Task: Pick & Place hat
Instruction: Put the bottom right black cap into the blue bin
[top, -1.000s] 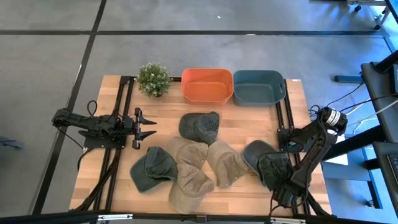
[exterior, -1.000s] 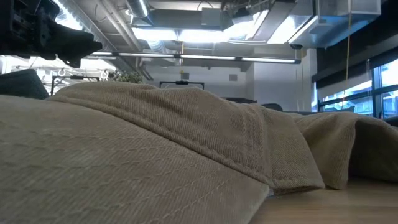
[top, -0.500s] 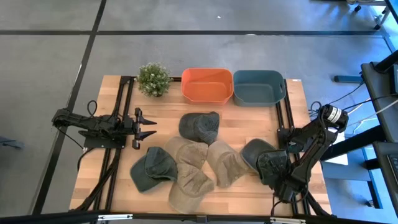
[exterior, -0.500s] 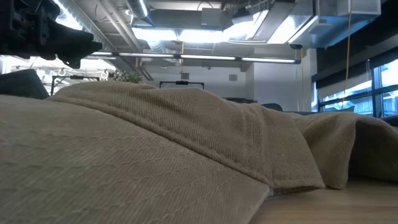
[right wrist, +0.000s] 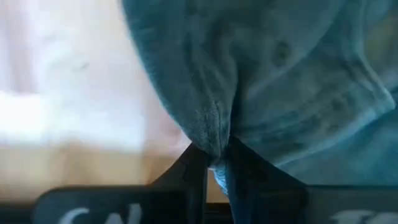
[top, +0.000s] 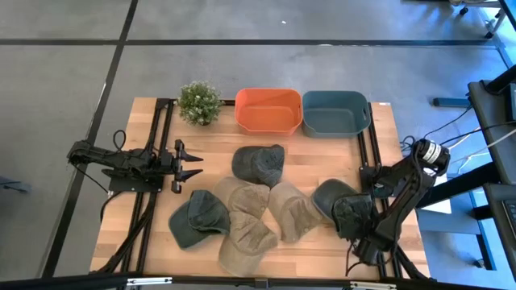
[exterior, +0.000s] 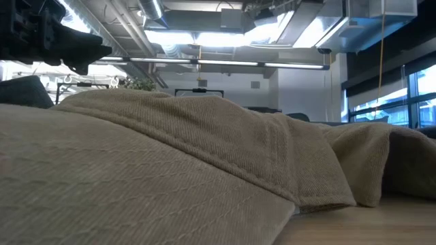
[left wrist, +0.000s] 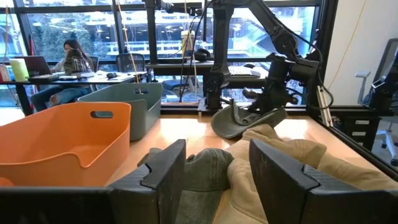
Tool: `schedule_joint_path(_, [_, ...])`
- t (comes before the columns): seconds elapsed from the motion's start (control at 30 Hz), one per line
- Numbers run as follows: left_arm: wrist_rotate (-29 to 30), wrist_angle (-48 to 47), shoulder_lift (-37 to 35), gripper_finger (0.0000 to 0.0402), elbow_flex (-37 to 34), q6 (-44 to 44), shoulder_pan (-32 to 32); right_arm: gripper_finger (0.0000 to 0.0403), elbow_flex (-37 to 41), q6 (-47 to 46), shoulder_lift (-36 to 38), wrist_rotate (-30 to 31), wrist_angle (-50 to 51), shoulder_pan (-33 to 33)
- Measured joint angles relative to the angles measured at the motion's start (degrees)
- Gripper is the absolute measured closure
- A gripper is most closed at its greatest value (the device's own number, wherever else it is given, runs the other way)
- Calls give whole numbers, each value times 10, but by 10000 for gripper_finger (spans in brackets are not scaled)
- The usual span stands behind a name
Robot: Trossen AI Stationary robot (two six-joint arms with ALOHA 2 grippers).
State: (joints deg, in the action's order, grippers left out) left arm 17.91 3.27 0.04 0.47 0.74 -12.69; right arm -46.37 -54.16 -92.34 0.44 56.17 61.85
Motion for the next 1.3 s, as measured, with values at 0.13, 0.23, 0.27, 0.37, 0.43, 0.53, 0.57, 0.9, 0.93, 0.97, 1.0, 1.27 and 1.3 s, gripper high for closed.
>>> schedule_joint_path(0.13, [0,0,0,229,0,0,0,366,-56,-70,2,31,65,-18])
schedule_joint_path(0.23, [0,0,0,229,0,0,0,366,-98,-86,3,98,85,-37])
schedule_joint_path(0.27, [0,0,0,229,0,0,0,366,-113,-83,3,123,85,-47])
schedule_joint_path(0.37, [0,0,0,229,0,-2,0,366,-165,-48,3,160,109,-83])
schedule_joint_path(0.43, [-1,0,0,229,0,-8,0,366,-212,-21,3,159,147,-110])
schedule_joint_path(0.53, [0,0,0,229,0,-9,0,366,-292,37,4,154,194,-150])
schedule_joint_path(0.57, [0,0,0,229,0,-9,0,366,-317,59,4,153,206,-163])
schedule_joint_path(0.9, [0,0,0,229,0,-10,0,366,-508,270,5,166,269,-315])
schedule_joint_path(0.93, [0,0,0,229,0,-10,0,366,-521,290,5,167,272,-333])
schedule_joint_path(0.97, [0,0,0,229,0,-11,0,366,-533,307,5,173,274,-351])
schedule_joint_path(1.0, [0,0,0,229,0,-15,0,366,-545,321,5,184,276,-371])
schedule_joint_path(1.27, [0,0,0,229,0,-30,0,364,-654,396,5,175,323,-561])
schedule_joint_path(1.3, [0,0,0,229,0,-30,0,366,-670,394,5,175,331,-586])
